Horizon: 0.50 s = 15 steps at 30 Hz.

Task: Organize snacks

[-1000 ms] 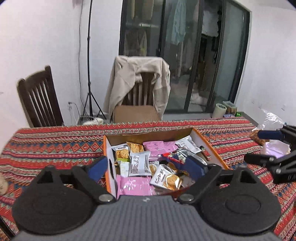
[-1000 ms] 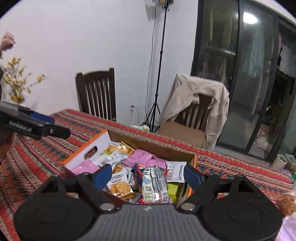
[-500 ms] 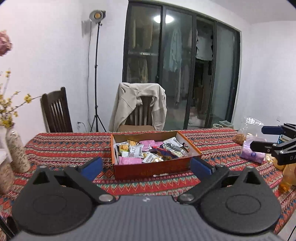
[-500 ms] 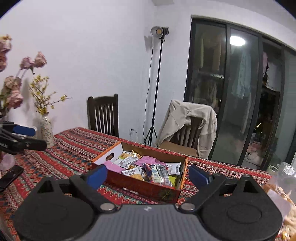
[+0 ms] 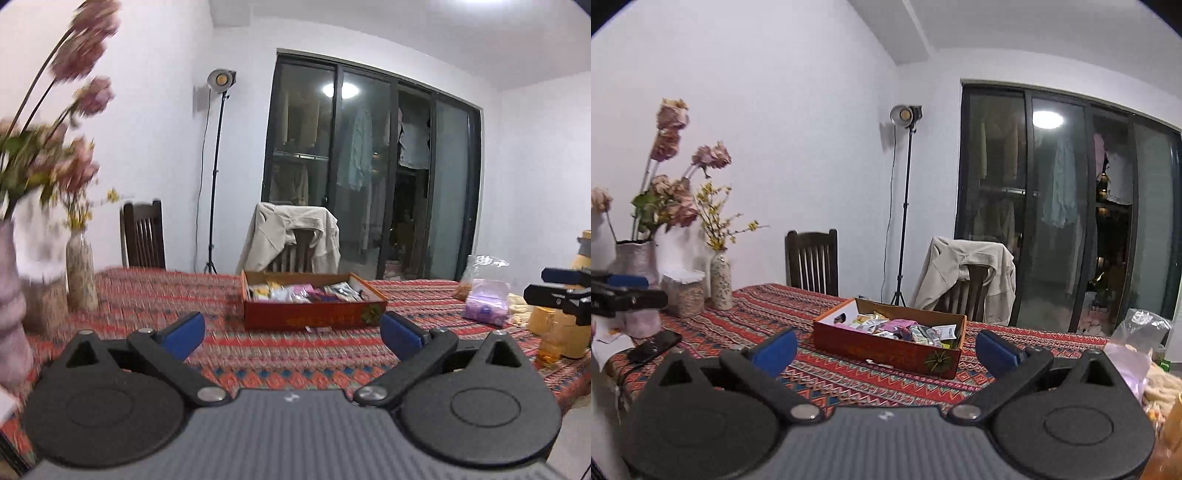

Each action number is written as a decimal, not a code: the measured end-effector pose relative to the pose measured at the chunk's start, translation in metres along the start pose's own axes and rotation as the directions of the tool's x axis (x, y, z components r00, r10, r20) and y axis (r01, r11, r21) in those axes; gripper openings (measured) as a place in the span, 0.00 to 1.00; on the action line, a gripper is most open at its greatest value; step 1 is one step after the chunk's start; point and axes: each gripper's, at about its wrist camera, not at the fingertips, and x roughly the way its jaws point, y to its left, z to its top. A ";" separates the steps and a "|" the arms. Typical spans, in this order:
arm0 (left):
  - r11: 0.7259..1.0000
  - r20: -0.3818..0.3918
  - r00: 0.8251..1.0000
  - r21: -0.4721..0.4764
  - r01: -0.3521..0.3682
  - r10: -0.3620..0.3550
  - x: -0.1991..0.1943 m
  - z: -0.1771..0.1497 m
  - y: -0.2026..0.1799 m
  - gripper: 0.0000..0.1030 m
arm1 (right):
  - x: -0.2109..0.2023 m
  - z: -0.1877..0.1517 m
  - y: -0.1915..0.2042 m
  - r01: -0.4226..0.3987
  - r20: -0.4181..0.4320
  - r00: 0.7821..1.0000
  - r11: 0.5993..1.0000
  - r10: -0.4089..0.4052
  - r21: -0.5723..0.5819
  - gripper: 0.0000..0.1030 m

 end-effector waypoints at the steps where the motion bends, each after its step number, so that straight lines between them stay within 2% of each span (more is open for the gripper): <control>1: 1.000 -0.006 1.000 -0.025 0.008 -0.008 -0.005 -0.009 0.002 1.00 | -0.006 -0.006 0.004 0.001 0.005 1.000 1.000 -0.001 0.004 1.00; 4: 0.999 -0.013 1.000 -0.049 0.003 -0.003 -0.021 -0.032 0.003 1.00 | -0.026 -0.026 0.020 0.011 0.023 1.000 1.000 -0.011 -0.006 1.00; 9: 1.000 0.014 1.000 -0.014 -0.023 0.023 -0.048 -0.067 -0.001 1.00 | -0.062 -0.060 0.045 0.020 0.042 0.999 1.000 -0.020 -0.015 1.00; 12: 0.997 0.018 0.998 -0.029 -0.068 0.068 -0.060 -0.089 -0.005 1.00 | -0.076 -0.083 0.057 0.036 0.065 0.997 0.999 -0.035 -0.008 1.00; 15: 0.996 0.004 0.996 0.001 -0.091 0.091 -0.066 -0.113 -0.015 1.00 | -0.085 -0.111 0.070 0.047 0.092 0.995 0.999 -0.048 0.013 1.00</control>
